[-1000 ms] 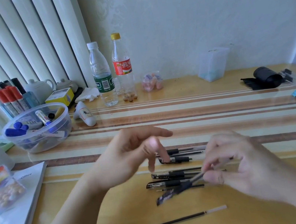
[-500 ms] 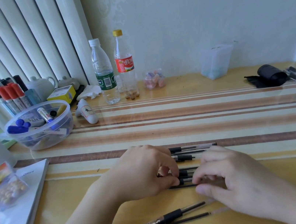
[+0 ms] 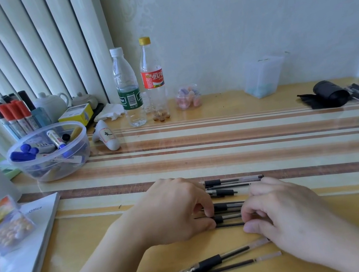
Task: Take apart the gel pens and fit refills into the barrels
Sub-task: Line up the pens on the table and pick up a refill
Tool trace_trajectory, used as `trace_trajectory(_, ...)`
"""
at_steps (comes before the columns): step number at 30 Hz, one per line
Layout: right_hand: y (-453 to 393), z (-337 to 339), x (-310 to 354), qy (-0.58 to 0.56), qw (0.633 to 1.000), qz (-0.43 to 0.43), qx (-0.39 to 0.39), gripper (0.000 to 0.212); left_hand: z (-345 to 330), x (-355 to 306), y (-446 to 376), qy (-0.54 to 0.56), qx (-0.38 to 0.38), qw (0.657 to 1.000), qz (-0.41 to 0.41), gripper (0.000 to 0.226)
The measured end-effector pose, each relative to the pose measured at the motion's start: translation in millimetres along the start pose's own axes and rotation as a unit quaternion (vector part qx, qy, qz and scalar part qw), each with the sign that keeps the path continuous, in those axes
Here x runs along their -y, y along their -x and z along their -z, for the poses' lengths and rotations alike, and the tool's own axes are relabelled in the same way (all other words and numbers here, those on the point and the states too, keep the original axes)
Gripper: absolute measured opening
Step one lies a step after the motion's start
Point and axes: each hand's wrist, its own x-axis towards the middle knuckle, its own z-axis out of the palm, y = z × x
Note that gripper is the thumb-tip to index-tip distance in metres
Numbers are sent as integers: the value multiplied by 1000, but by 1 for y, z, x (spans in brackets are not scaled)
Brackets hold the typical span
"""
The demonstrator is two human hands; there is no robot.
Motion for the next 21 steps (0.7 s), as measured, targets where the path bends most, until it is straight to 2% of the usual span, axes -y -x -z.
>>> trace_trajectory(5, 1, 1, 1, 33, 999, 3, -3, 20, -1, -1, 0, 2, 1, 1000, 5, 21)
trace_trajectory(7, 0, 0, 1, 79, 997, 5, 9, 17, -1, 0, -1, 2, 0, 1000, 4, 22)
trace_trajectory(11, 3, 0, 5, 153, 988, -11, 23, 37, -1, 1, -1, 4, 2, 1000, 9, 24)
trace_trajectory(13, 5, 3, 5, 155, 988, -6, 18, 39, -1, 1, -1, 4, 1, 1000, 6, 24)
trace_trajectory(17, 7, 8, 2, 121, 993, -4, 3, 30, -3, 2, -1, 7, -6, 1000, 4, 22)
trace_trajectory(21, 3, 7, 1, 99, 994, -5, 44, 13, -4, 5, 0, 8, -13, 1000, -1, 17)
